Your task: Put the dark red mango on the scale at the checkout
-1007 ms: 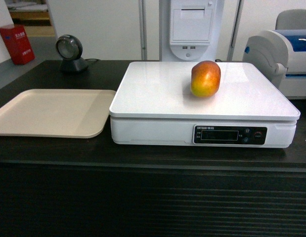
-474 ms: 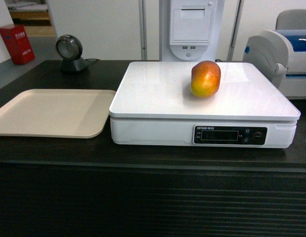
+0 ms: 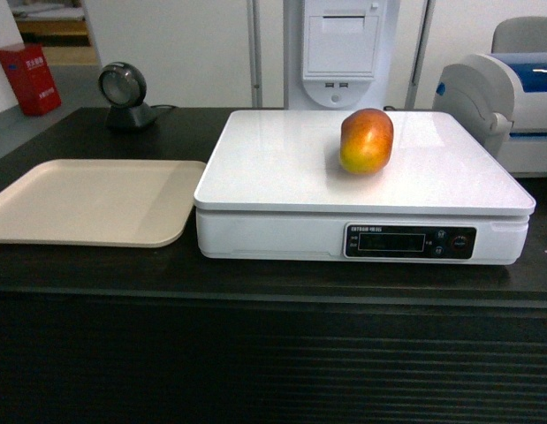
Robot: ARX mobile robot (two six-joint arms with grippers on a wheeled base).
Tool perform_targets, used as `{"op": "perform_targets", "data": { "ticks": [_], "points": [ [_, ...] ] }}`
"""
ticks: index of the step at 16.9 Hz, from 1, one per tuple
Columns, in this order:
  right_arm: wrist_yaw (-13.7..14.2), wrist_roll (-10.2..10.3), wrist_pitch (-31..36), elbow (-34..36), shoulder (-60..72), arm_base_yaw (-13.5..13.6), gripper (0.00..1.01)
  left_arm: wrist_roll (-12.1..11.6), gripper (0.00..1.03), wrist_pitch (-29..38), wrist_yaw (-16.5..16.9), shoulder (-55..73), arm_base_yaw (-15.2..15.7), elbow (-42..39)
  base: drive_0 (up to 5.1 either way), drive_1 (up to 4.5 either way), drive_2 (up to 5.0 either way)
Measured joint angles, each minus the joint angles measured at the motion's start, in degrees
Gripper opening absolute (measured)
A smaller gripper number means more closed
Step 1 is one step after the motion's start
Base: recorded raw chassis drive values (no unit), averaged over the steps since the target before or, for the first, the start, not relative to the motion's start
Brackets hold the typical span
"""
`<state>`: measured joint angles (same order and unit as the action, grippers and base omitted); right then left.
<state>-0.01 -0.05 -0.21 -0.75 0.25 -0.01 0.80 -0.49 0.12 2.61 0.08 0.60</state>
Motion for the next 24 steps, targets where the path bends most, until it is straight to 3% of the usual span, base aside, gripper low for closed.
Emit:
{"op": "perform_targets", "data": {
  "ticks": [4, 5, 9, 14, 24],
  "points": [
    [0.0, 0.0, -0.1, 0.0, 0.0, 0.0, 0.98, 0.0, 0.02, 0.5, -0.2, -2.2, 0.0, 0.0, 0.0, 0.00, 0.0],
    [0.0, 0.0, 0.0, 0.0, 0.0, 0.0, 0.98, 0.0, 0.06, 0.2, -0.2, -2.2, 0.0, 0.0, 0.0, 0.00, 0.0],
    [0.0, 0.0, 0.0, 0.0, 0.0, 0.0, 0.98, 0.0, 0.44, 0.3, -0.2, -2.2, 0.0, 0.0, 0.0, 0.00, 0.0],
    [0.0, 0.0, 0.0, 0.0, 0.0, 0.0, 0.98, 0.0, 1.00, 0.3, -0.2, -2.2, 0.0, 0.0, 0.0, 0.00, 0.0],
    [0.0, 0.0, 0.0, 0.0, 0.0, 0.0, 0.98, -0.1, 0.98, 0.3, -0.2, -2.2, 0.0, 0.0, 0.0, 0.00, 0.0]
  ]
}}
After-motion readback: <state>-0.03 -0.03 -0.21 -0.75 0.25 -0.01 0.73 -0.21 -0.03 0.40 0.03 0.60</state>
